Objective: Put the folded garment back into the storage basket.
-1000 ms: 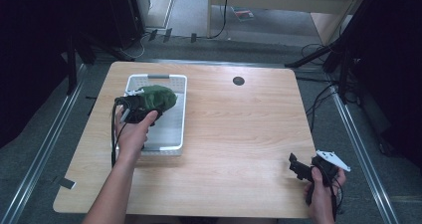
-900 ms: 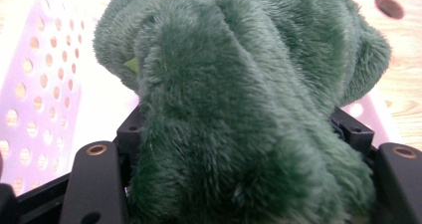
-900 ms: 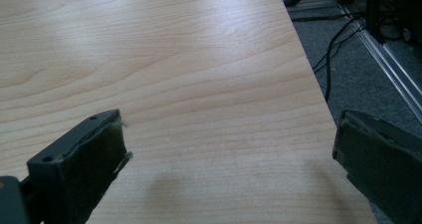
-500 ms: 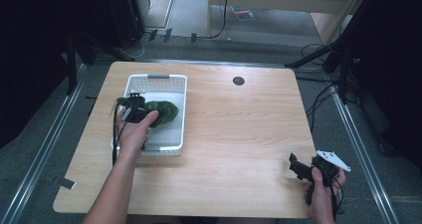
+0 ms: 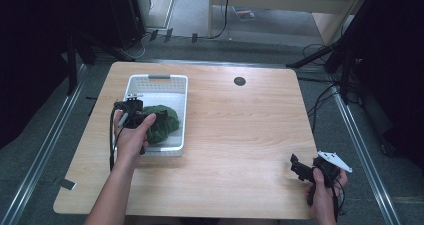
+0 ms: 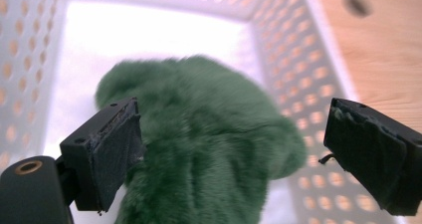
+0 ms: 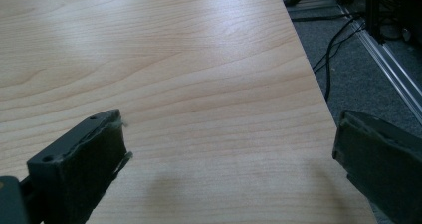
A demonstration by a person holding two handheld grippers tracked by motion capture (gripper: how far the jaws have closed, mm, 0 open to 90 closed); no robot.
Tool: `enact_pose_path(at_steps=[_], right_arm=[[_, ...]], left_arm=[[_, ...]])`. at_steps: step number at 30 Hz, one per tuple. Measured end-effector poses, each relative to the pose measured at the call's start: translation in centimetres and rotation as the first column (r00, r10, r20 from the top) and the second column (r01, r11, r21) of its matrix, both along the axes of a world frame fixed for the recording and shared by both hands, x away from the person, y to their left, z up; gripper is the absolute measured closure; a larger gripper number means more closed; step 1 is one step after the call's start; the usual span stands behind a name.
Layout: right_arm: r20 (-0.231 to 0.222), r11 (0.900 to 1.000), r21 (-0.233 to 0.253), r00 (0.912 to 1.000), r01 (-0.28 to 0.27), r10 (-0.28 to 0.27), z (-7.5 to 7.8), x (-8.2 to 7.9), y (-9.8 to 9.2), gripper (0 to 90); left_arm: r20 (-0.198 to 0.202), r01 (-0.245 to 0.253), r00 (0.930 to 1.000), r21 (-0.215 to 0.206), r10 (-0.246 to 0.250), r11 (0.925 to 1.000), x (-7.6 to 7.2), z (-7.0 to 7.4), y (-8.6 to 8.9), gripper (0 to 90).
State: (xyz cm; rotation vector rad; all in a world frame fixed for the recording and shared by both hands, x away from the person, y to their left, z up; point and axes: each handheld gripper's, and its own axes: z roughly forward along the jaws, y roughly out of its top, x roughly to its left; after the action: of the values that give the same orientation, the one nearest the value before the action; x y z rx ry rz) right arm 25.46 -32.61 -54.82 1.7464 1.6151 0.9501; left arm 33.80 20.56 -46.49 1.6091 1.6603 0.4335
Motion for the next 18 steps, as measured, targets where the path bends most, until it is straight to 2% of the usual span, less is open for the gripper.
enact_pose_path(at_steps=[1, 3, 6, 12, 18], right_arm=[[-0.001, 1.0, 0.0, 1.0, 0.001, -0.001, 0.0, 0.0, 0.0, 0.3], [-0.001, 1.0, 0.0, 1.0, 0.001, -0.001, 0.0, 0.0, 0.0, 0.3], [0.0, 1.0, -0.001, 1.0, 0.002, -0.002, 0.0, 0.0, 0.0, 0.3], [-0.002, 1.0, -0.003, 1.0, 0.002, -0.002, 0.0, 0.0, 0.0, 0.3], [0.0, 1.0, -0.005, 1.0, 0.003, -0.003, 0.0, 0.0, 0.0, 0.3]], left_arm=[[0.042, 0.021, 0.9989, -0.001, -0.021, 0.9998, -0.4, 0.1, 0.2, 6.7], [0.091, 0.039, 0.9952, -0.055, -0.034, 0.9977, -1.0, 0.1, 0.7, 3.9], [0.161, 0.041, 0.9867, -0.092, -0.025, 0.9949, -1.9, 0.3, 1.5, 2.5], [0.23, 0.037, 0.973, -0.094, -0.015, 0.9949, -3.6, 0.7, 2.7, 2.5], [0.292, 0.038, 0.9564, -0.085, -0.011, 0.9957, -5.7, 1.0, 3.9, 0.2]])
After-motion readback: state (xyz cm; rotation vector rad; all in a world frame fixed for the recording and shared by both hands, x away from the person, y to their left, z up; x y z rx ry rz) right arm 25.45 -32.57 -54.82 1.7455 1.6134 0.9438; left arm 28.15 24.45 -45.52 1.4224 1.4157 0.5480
